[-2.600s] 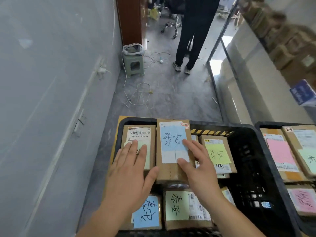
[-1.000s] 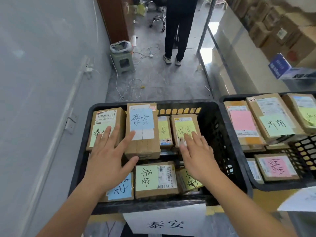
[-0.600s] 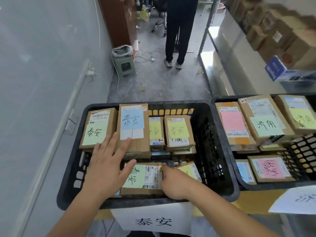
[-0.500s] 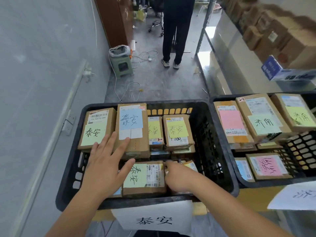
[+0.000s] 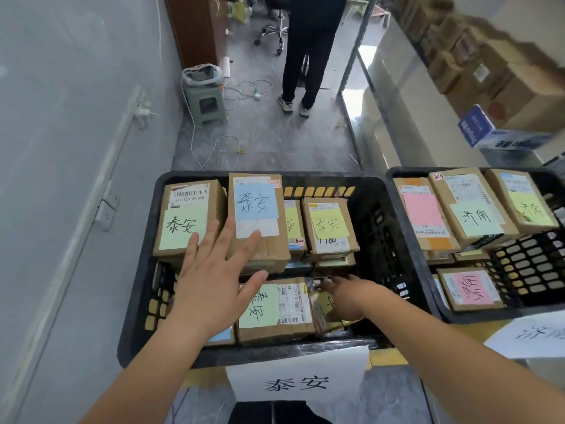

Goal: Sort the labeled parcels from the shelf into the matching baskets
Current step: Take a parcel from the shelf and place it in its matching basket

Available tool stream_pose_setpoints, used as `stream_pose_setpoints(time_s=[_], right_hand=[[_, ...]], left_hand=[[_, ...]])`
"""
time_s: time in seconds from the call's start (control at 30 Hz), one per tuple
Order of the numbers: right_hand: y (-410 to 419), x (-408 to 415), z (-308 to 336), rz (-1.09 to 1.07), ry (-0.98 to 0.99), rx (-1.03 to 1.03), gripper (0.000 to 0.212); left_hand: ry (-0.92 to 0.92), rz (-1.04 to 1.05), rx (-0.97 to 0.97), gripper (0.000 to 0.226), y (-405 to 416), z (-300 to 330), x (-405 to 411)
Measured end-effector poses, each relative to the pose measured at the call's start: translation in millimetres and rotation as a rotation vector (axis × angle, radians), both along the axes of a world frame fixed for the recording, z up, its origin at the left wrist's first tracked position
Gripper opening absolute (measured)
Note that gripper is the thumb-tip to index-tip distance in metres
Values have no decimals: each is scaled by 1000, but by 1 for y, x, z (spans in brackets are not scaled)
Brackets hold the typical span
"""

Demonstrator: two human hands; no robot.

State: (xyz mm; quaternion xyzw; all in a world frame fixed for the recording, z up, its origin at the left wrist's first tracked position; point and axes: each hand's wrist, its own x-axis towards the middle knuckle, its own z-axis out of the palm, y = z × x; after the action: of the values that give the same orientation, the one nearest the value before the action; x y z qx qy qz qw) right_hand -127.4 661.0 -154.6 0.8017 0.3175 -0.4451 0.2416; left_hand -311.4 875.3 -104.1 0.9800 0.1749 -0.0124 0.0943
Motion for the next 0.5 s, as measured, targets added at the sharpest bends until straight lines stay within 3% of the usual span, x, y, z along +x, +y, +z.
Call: stream_pose_setpoints(time_s=[0.17,0.37,0.5], right_hand=[[2,-7,8,-11,41,-56,107],[-2,-10,18,-39,86,-95,94],[-7,-14,32,-61,-31,101,87]], left_hand=[[-18,-17,1,69,2,-6,-3],[-17,-10,3,69,1,-8,-2],[-22,-9,1,68,2,-4,-3]])
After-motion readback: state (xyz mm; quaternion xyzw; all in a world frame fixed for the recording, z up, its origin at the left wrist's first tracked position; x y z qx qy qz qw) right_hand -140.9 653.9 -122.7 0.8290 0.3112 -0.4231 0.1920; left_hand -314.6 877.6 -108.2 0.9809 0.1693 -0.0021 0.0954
